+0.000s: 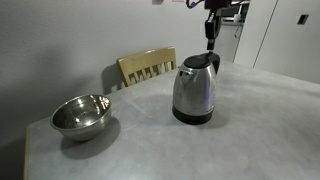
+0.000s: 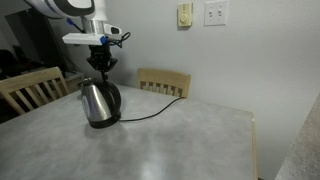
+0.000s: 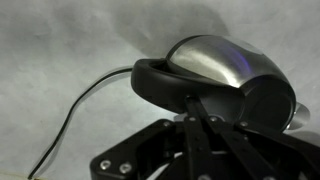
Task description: Open the lid of the electric kettle.
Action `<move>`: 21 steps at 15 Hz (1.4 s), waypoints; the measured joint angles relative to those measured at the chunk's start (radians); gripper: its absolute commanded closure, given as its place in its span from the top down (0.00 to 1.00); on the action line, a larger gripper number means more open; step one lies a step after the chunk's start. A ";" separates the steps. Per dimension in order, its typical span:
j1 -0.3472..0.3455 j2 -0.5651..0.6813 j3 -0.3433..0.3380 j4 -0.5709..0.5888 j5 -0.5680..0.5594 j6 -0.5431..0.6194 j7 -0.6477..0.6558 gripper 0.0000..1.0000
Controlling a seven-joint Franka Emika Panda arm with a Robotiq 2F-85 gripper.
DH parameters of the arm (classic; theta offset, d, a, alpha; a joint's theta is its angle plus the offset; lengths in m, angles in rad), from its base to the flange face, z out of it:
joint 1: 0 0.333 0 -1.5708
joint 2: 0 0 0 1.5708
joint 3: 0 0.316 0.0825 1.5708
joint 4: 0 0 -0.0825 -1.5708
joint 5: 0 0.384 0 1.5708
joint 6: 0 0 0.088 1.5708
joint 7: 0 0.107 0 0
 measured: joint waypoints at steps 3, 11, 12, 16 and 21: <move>-0.004 0.006 0.005 0.002 0.012 -0.003 0.000 0.00; -0.019 0.019 0.011 0.024 0.032 -0.036 0.001 0.00; -0.019 0.020 0.011 0.026 0.032 -0.041 0.002 0.00; -0.021 0.026 0.011 0.036 0.032 -0.059 0.017 0.00; -0.021 0.046 0.011 0.066 0.032 -0.089 0.047 0.00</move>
